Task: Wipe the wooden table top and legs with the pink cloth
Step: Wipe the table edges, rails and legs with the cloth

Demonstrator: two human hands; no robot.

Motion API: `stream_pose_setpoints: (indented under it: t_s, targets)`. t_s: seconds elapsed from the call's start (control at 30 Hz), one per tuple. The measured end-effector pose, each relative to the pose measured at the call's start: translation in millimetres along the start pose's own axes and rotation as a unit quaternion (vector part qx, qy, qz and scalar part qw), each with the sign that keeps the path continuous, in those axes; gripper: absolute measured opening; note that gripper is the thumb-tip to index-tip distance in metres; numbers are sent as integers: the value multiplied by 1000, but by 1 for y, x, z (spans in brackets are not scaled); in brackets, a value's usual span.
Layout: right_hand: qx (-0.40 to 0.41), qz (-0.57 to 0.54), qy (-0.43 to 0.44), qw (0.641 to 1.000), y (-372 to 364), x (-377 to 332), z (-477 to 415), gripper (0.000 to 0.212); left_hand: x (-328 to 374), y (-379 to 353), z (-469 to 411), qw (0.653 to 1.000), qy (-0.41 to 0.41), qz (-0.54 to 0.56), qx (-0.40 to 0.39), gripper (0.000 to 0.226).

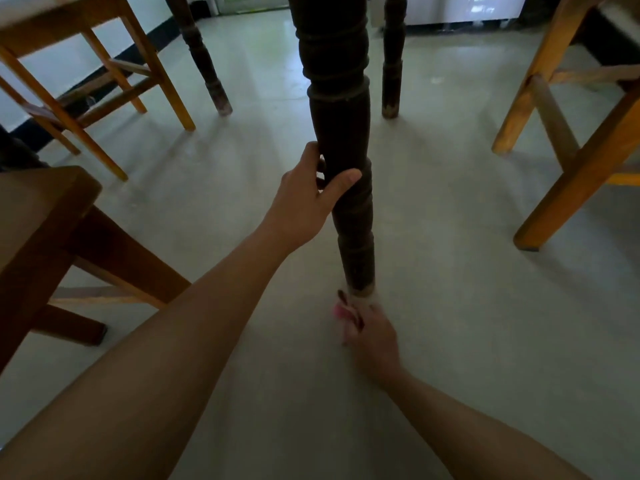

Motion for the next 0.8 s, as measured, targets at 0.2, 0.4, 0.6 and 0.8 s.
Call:
stream_pose_setpoints:
  t_s: [0.2,0.4,0.6,0.8]
  targets:
    - [123,-117,-245,954,65,49,-57,35,2,1,1,1000,0,-1,6,55]
    - [-129,-148,-203,959,-26,-30,-10,35,3,1,-1,1000,13,19,-14,52]
    - [-52,-216,-279,934,20,12,-31,20,5,2,-2,999,20,25,-18,51]
    - [176,-186,-284,924,130,46,-63,33,7,2,0,999,23,24,-16,54]
Point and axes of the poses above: each hand's wrist, its own z-axis away from the middle knuckle, its own y-axis out of the back of the hand, x = y × z, the point moved 8 cm from there along -z, towards the middle knuckle, and after that the axes turned 12 degrees about z, right-handed, at the moved point
